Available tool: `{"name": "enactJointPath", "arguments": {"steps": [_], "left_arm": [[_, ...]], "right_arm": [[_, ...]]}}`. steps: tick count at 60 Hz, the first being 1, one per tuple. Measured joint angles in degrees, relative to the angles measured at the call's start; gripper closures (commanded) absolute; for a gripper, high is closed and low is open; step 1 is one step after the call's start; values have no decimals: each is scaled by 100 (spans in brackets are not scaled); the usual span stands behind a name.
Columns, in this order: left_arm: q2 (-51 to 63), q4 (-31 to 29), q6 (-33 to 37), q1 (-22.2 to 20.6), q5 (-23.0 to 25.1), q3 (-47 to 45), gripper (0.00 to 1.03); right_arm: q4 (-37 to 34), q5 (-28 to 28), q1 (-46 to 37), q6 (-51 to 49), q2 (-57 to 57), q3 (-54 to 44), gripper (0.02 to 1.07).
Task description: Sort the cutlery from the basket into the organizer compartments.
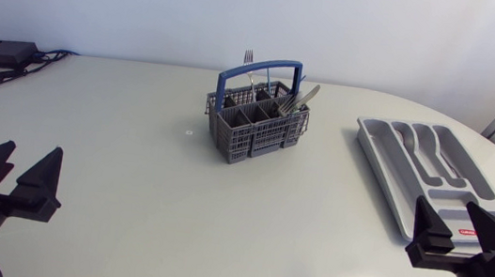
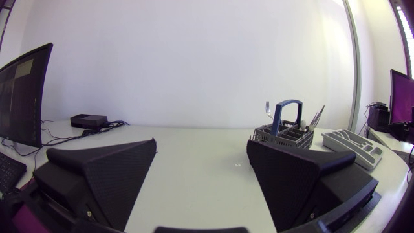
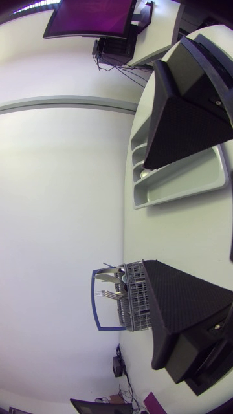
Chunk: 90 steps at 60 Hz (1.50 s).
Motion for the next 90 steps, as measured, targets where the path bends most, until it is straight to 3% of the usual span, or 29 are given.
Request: {"name": "enactJointPath", "arguments": {"steps": [18, 38, 46, 51, 58, 66, 70, 86, 90], "left_arm": [[1998, 52, 11, -208, -20, 1268, 10], [4878, -131, -11, -1211, -105, 2839, 10], [6059, -433, 61, -1408, -105, 3574, 10], [6795, -750, 507, -1421, -11, 4159, 10], [7759, -1027, 1023, -1432, 9, 4929, 6], [8660, -1182, 1139, -1499, 286, 5591, 7], [8905, -1130, 1180, -1552, 516, 5775, 11], [9746, 103, 1202, -1803, 957, 6376, 19], [10030, 284, 1233, -1834, 1005, 6526, 27]], "right_arm": [[317, 17, 90, 0, 1126, 457, 6], [693, 22, 393, 24, 3685, 1377, 7], [549, 28, 623, -2, 4684, 2026, 7], [297, 26, 782, -138, 5200, 2452, 7], [175, -376, 835, -262, 5755, 2852, 7], [-350, -940, 732, -446, 6575, 3458, 7], [-446, -1045, 704, -542, 6872, 3659, 7], [-560, -1449, 761, -758, 7799, 4400, 7], [-356, -1449, 835, -942, 7923, 4483, 7]]}}
